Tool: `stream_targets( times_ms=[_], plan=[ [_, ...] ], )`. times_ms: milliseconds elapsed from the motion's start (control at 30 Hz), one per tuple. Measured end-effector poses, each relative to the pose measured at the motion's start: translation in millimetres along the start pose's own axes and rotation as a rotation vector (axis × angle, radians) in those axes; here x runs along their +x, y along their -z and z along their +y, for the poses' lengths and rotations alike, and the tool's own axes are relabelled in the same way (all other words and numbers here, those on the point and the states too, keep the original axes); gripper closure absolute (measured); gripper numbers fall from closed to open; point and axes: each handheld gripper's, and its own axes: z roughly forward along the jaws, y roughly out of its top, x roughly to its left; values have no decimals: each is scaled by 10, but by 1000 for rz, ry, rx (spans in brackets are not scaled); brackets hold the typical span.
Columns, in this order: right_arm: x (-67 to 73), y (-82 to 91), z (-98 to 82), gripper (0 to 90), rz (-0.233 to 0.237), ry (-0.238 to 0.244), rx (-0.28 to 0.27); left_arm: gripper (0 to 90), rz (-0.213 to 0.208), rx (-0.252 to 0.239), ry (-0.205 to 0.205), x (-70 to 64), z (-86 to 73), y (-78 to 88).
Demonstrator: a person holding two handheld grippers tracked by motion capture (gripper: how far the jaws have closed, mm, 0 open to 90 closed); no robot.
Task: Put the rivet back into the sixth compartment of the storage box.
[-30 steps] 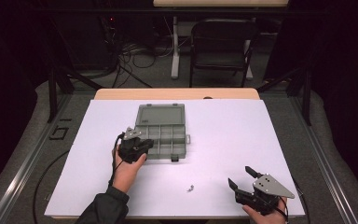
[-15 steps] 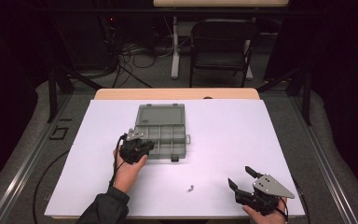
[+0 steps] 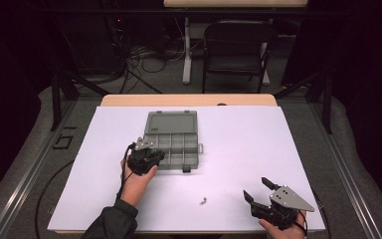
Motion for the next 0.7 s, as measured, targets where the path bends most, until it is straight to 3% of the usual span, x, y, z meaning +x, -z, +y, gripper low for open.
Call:
stream_targets(
  times_ms=[267, 400, 700],
  plan=[
    [-4, -2, 0, 258, 1, 4, -8, 609, -25, -41, -16, -23, 15, 71],
    [-6, 0, 2, 258, 3, 5, -10, 474, -8, -82, -32, -36, 23, 119],
    [-7, 1, 2, 258, 2, 5, -9, 363, -13, -148, -48, -105, 41, 226]
  ],
)
